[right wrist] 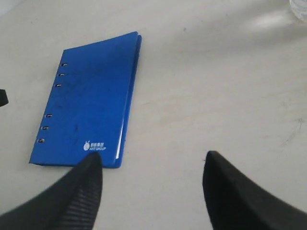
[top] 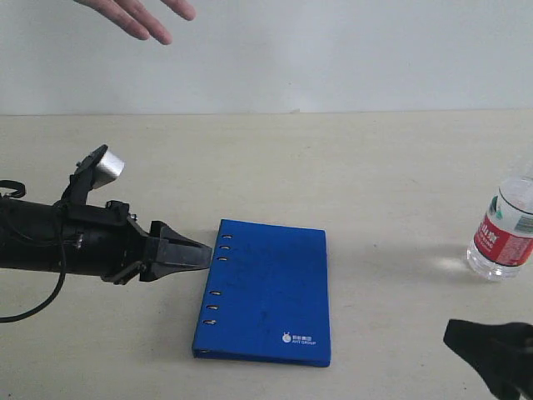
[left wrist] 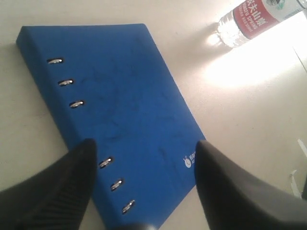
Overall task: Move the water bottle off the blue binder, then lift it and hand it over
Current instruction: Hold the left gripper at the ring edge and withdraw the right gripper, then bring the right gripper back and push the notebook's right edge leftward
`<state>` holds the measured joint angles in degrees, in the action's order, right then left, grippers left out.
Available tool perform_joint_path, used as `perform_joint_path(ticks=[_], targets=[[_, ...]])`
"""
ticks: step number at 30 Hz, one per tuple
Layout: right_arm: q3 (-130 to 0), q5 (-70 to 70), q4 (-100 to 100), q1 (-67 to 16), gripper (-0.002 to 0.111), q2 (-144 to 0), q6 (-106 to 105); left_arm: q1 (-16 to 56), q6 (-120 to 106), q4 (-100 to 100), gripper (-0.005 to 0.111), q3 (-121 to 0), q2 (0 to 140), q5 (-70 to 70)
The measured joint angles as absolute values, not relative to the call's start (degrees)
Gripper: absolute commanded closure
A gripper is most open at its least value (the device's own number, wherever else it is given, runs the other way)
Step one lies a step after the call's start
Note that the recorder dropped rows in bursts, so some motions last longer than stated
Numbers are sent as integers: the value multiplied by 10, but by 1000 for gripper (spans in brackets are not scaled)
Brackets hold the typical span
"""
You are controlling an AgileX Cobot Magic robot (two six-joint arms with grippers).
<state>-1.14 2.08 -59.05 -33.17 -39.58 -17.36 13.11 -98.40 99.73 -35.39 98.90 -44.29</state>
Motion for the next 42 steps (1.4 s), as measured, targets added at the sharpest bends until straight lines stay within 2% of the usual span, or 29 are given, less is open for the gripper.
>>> perform_joint_path(ticks=[2, 7, 13, 16, 22, 29, 42], targets=[[-38, 26, -590, -332, 66, -428, -172, 131, -984, 997, 51, -354, 989, -443], [-89, 58, -590, -332, 66, -571, -169, 131, -984, 997, 51, -354, 989, -433], [-169, -33, -582, -332, 66, -789, -220, 131, -984, 997, 51, -354, 989, -424], [-229, -66, -579, -332, 66, -850, -262, 131, -984, 997, 51, -354, 989, -424], [-337, -77, -577, -327, 66, -897, -294, 131, -984, 997, 51, -354, 989, -422], [-412, -192, -605, -257, 66, -982, -346, 131, -984, 997, 51, -354, 989, -421], [-429, -267, -754, -233, 66, -1057, -554, 131, -984, 997, 51, -354, 989, -421]])
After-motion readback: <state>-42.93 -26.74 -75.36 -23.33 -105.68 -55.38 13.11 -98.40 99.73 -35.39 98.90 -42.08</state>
